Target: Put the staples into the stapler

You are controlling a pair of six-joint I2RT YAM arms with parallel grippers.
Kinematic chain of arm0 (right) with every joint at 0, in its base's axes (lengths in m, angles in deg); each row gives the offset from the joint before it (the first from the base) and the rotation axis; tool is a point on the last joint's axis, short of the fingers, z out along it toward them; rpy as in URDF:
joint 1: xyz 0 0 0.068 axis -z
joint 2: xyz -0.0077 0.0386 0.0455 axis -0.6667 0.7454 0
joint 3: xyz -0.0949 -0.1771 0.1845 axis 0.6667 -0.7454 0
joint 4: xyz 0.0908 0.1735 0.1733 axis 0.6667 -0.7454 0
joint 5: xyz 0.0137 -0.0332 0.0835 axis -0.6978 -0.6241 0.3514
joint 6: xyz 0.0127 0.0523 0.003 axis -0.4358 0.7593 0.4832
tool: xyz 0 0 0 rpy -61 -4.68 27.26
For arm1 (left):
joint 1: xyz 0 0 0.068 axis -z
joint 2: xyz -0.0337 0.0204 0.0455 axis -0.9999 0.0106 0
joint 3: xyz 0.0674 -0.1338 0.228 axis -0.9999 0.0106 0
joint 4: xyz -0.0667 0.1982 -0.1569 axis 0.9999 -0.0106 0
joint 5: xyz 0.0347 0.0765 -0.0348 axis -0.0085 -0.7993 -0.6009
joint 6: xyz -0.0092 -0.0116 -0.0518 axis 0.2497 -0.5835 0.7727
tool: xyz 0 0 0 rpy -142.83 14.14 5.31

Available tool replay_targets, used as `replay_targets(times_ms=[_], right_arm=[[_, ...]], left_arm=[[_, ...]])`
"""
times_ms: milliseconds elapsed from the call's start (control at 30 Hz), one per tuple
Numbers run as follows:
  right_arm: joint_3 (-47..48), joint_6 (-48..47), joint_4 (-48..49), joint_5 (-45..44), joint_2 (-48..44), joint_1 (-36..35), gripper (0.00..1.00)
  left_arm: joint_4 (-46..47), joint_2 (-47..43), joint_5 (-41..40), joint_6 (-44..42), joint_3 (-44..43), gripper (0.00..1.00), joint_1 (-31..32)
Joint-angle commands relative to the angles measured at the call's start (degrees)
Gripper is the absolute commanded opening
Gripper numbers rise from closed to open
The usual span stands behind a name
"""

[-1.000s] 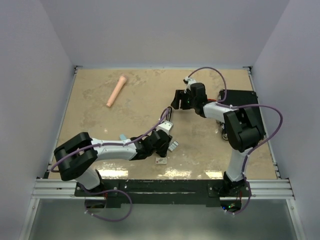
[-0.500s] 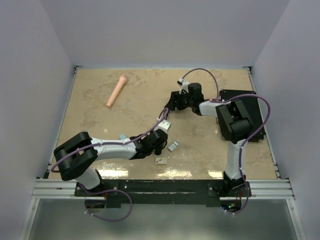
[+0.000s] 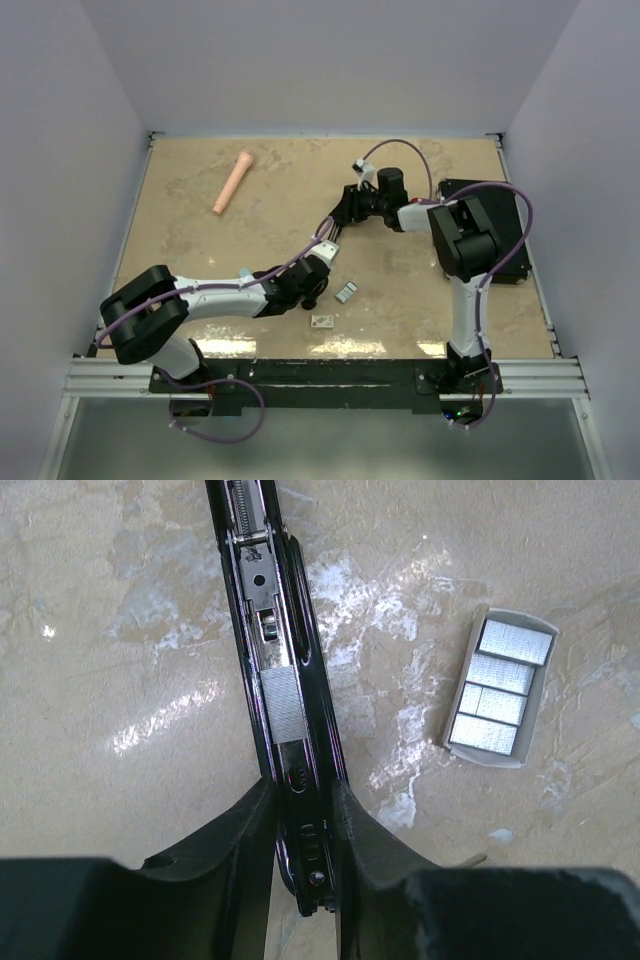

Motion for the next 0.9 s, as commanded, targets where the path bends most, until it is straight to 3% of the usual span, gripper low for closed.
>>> replay_targets(times_ms=[0,100,400,633,867], right_arm=[[-2.34,0.87,-1.13,5.81,-3.09,-0.97,0.43],[-3.92,0.6,-1.13,5.99,-6.43,-0.97,0.33],[-8.05,-1.41,-2.35,4.85,-16.35,-2.64,0.3],[-14.02,-6.16,-3.67,-7.0,-22.6,-10.44,0.31],[-22.9,-7.13,3.08,-16.15,-27.0,-15.99,0.31]], left_arm=[[0.09,-1.06,1.77,-0.92,0.08,0.08,-0.78],[-0.09,-0.8,1.77,-0.48,-0.45,0.07,-1.13],[0.26,0.25,1.42,0.22,-2.64,0.03,-1.83],[5.09,0.87,-1.47,0.31,-2.65,0.04,-2.01],[11.07,-1.15,-3.94,0.57,0.86,0.04,-1.92]])
